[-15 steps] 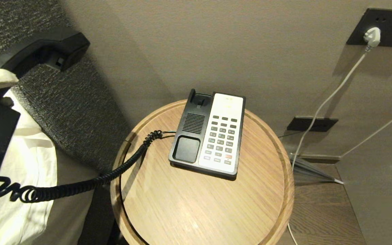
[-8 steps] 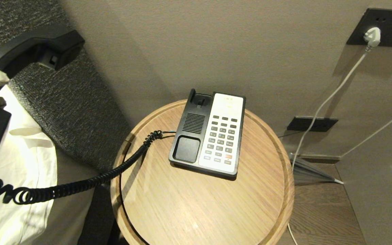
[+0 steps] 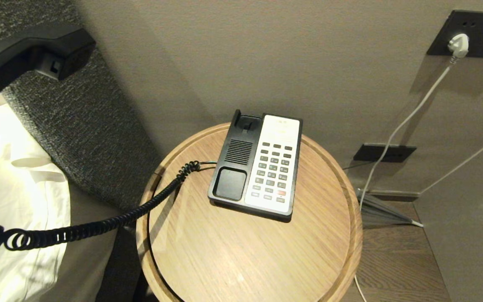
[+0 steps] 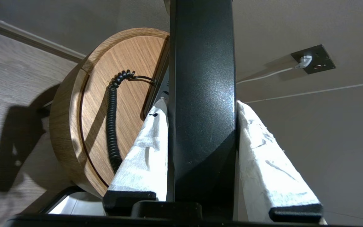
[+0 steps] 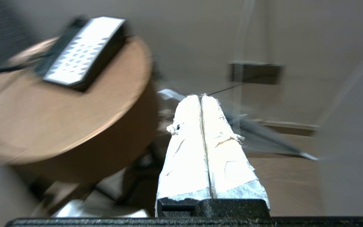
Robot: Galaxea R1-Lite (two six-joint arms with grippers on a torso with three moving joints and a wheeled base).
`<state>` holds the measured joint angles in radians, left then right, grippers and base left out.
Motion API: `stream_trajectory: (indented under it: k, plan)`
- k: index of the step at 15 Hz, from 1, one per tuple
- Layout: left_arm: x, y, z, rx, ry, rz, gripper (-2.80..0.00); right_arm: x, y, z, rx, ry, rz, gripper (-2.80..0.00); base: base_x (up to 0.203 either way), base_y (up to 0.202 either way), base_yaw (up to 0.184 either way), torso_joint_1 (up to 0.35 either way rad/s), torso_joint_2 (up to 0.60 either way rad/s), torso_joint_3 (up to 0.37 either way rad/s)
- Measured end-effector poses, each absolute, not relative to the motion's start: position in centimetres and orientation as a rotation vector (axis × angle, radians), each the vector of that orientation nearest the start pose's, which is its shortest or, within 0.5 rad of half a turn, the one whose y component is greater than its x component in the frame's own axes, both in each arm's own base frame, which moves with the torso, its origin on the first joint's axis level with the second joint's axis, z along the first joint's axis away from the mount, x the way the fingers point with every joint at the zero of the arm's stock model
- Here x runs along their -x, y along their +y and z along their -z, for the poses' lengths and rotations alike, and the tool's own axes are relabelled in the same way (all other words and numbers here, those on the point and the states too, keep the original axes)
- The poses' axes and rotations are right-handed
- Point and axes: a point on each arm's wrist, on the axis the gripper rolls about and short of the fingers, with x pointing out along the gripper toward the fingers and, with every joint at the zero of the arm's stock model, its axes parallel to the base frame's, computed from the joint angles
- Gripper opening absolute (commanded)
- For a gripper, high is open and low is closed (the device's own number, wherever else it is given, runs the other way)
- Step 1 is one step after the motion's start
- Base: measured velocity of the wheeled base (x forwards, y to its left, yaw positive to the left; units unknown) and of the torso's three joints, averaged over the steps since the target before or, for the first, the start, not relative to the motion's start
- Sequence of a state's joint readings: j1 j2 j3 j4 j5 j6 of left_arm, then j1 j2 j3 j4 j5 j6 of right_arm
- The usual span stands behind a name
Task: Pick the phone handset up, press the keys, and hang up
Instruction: Dial the number
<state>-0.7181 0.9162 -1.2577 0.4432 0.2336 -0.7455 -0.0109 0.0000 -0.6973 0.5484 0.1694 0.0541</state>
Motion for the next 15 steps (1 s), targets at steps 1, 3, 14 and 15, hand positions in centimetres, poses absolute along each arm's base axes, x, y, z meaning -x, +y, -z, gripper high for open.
stream_trajectory:
  k: [1, 3, 14, 15]
  plan:
    - [-4.7, -3.4, -35.8, 0.684, 0.264, 0.426, -2.80, 12.0, 0.6, -19.0, -0.042, -0.156, -0.211, -2.80, 0.000, 0.000, 0.000, 0.000, 0.00, 0.000]
    - [-4.6, -3.3, -35.9, 0.685, 0.258, 0.429, -2.80, 13.2, 0.9, -21.0, -0.034, -0.289, -0.322, -2.80, 0.000, 0.000, 0.000, 0.000, 0.00, 0.000]
    - [-5.9, -4.4, -35.2, 0.646, 0.301, 0.418, -2.80, -8.2, 0.7, -33.5, -0.184, 0.294, -0.260, -2.80, 0.000, 0.000, 0.000, 0.000, 0.00, 0.000]
    - [-6.0, -4.5, -35.1, 0.644, 0.305, 0.416, -2.80, -11.4, 1.2, -32.7, -0.173, 0.405, -0.258, -2.80, 0.000, 0.000, 0.000, 0.000, 0.00, 0.000]
